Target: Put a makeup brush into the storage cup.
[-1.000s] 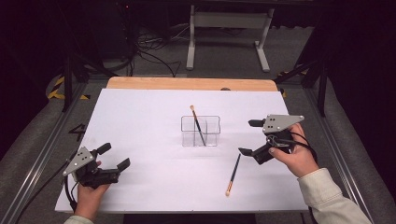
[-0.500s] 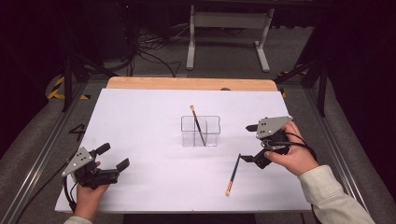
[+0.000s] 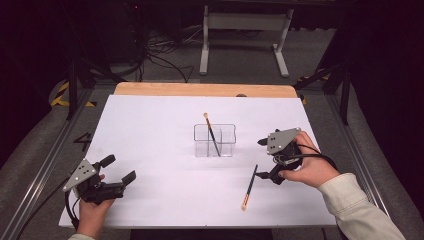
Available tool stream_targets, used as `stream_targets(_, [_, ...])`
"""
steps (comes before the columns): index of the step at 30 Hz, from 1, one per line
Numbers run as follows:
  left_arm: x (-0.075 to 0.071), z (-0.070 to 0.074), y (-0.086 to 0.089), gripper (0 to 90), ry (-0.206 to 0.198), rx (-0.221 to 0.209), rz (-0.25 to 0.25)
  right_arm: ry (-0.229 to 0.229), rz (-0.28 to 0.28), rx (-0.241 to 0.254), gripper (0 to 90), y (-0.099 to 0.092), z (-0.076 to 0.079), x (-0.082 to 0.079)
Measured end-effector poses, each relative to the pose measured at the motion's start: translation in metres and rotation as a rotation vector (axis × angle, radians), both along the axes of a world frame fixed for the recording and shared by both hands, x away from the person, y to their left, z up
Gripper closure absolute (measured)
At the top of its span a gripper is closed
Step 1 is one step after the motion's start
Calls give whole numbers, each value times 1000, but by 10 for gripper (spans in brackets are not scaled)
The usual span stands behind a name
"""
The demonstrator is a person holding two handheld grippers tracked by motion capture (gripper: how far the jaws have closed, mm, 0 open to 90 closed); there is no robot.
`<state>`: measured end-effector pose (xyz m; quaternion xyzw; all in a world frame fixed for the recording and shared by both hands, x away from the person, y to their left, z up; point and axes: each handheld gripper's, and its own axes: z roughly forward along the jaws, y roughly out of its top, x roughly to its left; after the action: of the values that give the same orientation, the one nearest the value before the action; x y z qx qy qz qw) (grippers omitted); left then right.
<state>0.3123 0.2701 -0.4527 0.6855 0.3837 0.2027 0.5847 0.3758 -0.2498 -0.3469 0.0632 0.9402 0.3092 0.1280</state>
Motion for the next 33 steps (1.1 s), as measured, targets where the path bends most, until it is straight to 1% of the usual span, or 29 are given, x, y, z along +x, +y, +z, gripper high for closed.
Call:
stream_targets(4, [-1, 0, 1, 4, -1, 1, 3, 17, 6, -15, 45, 3, -4, 1])
stream_targets(5, [-2, 0, 1, 3, -2, -1, 6, 25, 18, -42, 45, 5, -7, 2])
stream_targets(7, [-3, 0, 3, 4, 0, 2, 6, 25, 22, -49, 45, 6, -8, 2])
stream_targets(8, [-4, 0, 4, 3, -2, -5, 9, 24, 33, -72, 46, 9, -11, 3])
stream_targets(9, [-4, 0, 4, 3, -2, -5, 9, 24, 33, -72, 46, 9, -11, 3])
stream_targets(12, [-5, 0, 5, 3, 0, -7, 18, 27, 46, -94, 47, 11, -13, 4])
stream_targets(15, [-6, 0, 6, 3, 2, -8, 18, 41, 59, -104, 50, 13, -15, 3])
stream_targets(17, [-7, 0, 6, 4, -2, -17, 21, 63, 71, -110, 57, 15, -17, 3])
stream_targets(19, [-7, -1, 7, 4, 1, -8, 20, 67, 83, -123, 58, 17, -19, 2])
stream_targets(20, [-7, -1, 7, 4, 4, -10, 23, 66, 89, -131, 59, 18, -20, 2])
stream_targets(22, [-9, -1, 8, 4, 1, -6, 26, 68, 95, -145, 59, 20, -21, 2])
stream_targets(25, [-11, -1, 11, 4, 6, -13, 33, 73, 104, -162, 61, 21, -23, 4])
stream_targets(30, [-12, -2, 11, 4, 5, -10, 39, 90, 107, -178, 64, 22, -27, 5])
stream_targets(33, [-12, -2, 11, 4, 6, -12, 40, 91, 111, -188, 64, 23, -31, 6])
